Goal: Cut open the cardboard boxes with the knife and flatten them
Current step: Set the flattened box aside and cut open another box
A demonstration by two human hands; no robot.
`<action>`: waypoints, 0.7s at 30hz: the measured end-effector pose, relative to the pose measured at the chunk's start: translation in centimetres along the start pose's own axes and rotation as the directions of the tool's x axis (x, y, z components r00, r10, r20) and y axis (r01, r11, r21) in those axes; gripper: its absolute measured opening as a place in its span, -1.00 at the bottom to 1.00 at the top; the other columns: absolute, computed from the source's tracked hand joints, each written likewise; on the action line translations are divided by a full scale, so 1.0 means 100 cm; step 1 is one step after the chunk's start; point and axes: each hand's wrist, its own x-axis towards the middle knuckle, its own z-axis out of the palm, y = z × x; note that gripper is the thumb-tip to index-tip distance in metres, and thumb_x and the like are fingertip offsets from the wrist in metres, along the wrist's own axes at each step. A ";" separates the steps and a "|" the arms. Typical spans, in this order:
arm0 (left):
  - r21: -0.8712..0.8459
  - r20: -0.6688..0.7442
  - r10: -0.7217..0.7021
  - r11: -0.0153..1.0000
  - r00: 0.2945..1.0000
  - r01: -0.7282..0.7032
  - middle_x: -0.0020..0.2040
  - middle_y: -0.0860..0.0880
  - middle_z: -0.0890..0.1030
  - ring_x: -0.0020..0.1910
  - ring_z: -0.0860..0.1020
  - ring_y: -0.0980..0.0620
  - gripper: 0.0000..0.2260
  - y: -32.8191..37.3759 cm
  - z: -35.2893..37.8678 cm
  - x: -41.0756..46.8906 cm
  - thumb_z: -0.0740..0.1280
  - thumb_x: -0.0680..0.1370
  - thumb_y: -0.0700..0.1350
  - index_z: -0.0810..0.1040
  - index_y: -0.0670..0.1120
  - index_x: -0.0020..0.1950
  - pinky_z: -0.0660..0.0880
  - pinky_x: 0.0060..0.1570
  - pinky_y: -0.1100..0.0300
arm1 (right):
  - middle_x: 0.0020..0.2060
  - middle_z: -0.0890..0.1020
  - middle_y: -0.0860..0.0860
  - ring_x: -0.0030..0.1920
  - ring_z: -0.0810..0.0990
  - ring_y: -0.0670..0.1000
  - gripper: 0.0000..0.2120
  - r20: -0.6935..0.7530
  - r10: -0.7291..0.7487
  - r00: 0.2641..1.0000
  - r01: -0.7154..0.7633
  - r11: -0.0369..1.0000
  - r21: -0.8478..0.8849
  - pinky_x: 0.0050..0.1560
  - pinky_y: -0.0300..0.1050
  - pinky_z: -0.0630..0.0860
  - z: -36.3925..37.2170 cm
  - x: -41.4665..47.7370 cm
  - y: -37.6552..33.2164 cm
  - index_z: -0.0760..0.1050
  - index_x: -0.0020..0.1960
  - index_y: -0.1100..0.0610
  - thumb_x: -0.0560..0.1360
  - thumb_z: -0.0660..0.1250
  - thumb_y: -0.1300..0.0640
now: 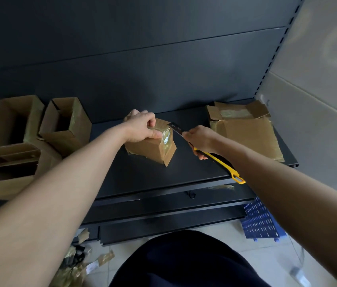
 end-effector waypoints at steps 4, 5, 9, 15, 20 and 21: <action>-0.020 -0.025 -0.005 1.000 1.000 0.005 0.07 0.04 0.35 0.15 0.25 -0.03 -0.73 -0.006 0.003 0.001 0.36 0.46 0.20 0.35 0.08 -0.13 0.21 0.13 0.06 | -0.44 0.50 0.16 -0.54 0.45 0.07 -0.61 -0.058 0.054 0.997 -0.049 0.996 0.076 -0.51 -0.21 0.39 0.003 -0.002 0.007 0.38 -0.24 0.23 0.63 0.07 0.00; -0.022 -0.024 -0.002 1.000 1.000 0.002 0.07 0.04 0.37 0.16 0.25 -0.03 -0.73 -0.007 0.003 0.001 0.36 0.46 0.21 0.34 0.10 -0.16 0.20 0.12 0.06 | -0.44 0.49 0.15 -0.55 0.45 0.07 -0.61 -0.057 0.067 0.996 -0.061 0.994 0.095 -0.51 -0.22 0.39 0.004 -0.003 0.008 0.39 -0.23 0.23 0.63 0.07 -0.01; -0.033 -0.050 0.028 0.999 0.998 -0.030 0.06 0.05 0.39 0.17 0.25 -0.02 -0.77 -0.009 0.004 0.002 0.33 0.51 0.14 0.37 0.04 -0.11 0.19 0.15 0.05 | -0.45 0.48 0.14 -0.56 0.44 0.05 -0.61 -0.015 0.106 0.994 -0.102 0.980 0.173 -0.55 -0.27 0.36 0.012 -0.008 0.006 0.37 -0.22 0.22 0.64 0.08 -0.04; -0.114 -0.026 0.104 0.988 0.994 -0.106 0.05 0.09 0.37 0.24 0.26 -0.02 -0.75 -0.016 0.000 -0.002 0.44 0.43 0.07 0.41 0.08 -0.03 0.27 0.28 0.02 | -0.47 0.48 0.15 -0.57 0.42 0.05 -0.61 -0.034 0.081 0.996 -0.069 0.962 0.263 -0.56 -0.26 0.36 0.017 -0.012 0.006 0.36 -0.22 0.21 0.65 0.06 -0.02; 0.162 0.074 0.157 0.972 0.985 -0.168 0.51 0.11 0.06 0.49 -0.03 0.01 -0.10 -0.013 -0.003 -0.009 0.55 0.29 0.11 0.12 0.17 0.51 -0.03 0.42 -0.04 | -0.44 0.48 0.14 -0.54 0.44 0.05 -0.63 -0.046 0.048 0.998 -0.037 0.978 0.204 -0.51 -0.22 0.39 0.019 -0.012 0.004 0.35 -0.24 0.14 0.65 0.06 -0.03; 0.194 0.087 0.153 0.967 0.984 -0.167 0.53 0.10 0.05 0.51 -0.05 0.03 -0.07 -0.012 -0.003 -0.009 0.54 0.30 0.12 0.08 0.16 0.53 -0.07 0.43 -0.04 | -0.44 0.48 0.14 -0.54 0.44 0.05 -0.63 -0.043 0.043 0.998 -0.033 0.979 0.200 -0.51 -0.22 0.39 0.018 -0.012 0.004 0.35 -0.24 0.14 0.65 0.06 -0.03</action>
